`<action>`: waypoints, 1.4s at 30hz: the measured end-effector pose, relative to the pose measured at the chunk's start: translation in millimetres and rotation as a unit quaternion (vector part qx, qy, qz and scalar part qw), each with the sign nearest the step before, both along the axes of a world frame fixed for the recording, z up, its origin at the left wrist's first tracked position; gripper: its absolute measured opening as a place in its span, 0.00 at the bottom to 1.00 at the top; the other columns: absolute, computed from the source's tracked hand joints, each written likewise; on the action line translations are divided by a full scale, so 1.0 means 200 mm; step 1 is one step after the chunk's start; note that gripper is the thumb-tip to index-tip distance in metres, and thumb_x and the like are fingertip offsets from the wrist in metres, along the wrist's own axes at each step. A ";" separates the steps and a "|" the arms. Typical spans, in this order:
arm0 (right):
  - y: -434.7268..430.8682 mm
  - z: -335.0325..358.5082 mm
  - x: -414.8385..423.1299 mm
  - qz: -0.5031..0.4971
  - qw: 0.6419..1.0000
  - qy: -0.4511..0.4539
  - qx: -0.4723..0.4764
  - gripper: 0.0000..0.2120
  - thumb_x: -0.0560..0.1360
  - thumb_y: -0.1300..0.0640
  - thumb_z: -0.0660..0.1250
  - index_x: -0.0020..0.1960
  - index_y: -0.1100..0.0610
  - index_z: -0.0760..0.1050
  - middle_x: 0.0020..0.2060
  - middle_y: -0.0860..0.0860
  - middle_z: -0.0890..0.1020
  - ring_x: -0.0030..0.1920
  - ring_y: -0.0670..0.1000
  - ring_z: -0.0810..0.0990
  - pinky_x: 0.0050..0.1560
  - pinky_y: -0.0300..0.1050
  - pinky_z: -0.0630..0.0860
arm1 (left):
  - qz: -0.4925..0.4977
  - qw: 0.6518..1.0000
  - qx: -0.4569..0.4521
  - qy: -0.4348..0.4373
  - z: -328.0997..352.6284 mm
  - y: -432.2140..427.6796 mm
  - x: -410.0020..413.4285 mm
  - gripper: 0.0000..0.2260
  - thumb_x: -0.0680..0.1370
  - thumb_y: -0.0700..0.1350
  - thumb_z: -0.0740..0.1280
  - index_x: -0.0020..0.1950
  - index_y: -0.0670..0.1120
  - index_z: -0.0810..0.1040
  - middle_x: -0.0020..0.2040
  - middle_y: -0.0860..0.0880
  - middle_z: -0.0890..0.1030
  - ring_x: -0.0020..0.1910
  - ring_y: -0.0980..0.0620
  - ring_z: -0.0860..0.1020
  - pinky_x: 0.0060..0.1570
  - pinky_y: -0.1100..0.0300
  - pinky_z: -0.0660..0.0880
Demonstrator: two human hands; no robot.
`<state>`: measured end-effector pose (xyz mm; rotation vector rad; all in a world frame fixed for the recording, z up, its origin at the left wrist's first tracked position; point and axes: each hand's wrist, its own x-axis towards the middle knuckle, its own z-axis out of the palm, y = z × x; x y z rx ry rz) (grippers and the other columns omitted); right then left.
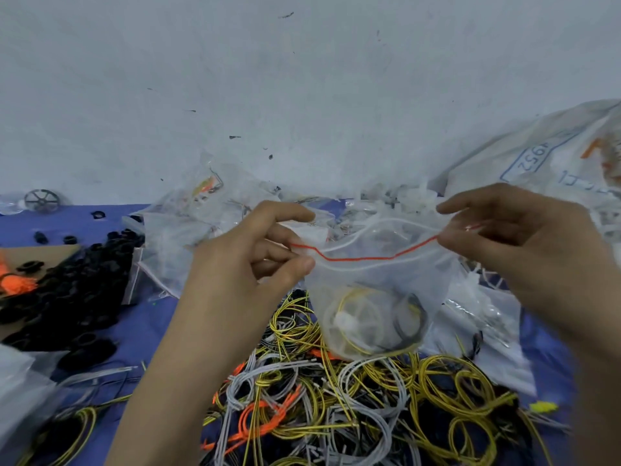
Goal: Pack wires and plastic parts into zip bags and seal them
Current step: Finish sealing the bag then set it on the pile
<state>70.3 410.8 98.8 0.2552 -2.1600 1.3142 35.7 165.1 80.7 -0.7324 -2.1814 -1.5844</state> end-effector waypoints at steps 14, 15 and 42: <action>-0.31 0.00 0.02 -0.061 0.944 0.003 0.324 0.04 0.69 0.48 0.72 0.41 0.47 0.81 0.51 0.37 0.79 0.74 0.46 0.58 0.72 0.60 0.42 | 0.013 0.991 -0.104 0.083 0.01 0.06 0.05 0.20 0.72 0.43 0.71 0.53 0.67 0.74 0.43 0.61 0.79 0.44 0.58 0.75 0.44 0.73 0.69; -0.31 0.00 0.02 -0.053 0.948 0.003 0.313 0.04 0.69 0.48 0.71 0.40 0.48 0.81 0.50 0.38 0.80 0.73 0.46 0.59 0.72 0.61 0.45 | 0.006 0.991 -0.104 0.083 0.01 0.06 0.06 0.19 0.72 0.43 0.71 0.54 0.66 0.74 0.43 0.61 0.79 0.44 0.59 0.75 0.44 0.73 0.69; -0.30 -0.01 0.03 0.006 0.959 0.039 0.281 0.05 0.70 0.53 0.72 0.37 0.52 0.80 0.47 0.42 0.80 0.70 0.49 0.65 0.66 0.63 0.61 | -0.008 0.983 -0.147 0.108 0.00 0.09 0.04 0.01 0.71 0.50 0.67 0.41 0.56 0.79 0.39 0.56 0.78 0.44 0.55 0.75 0.45 0.63 0.70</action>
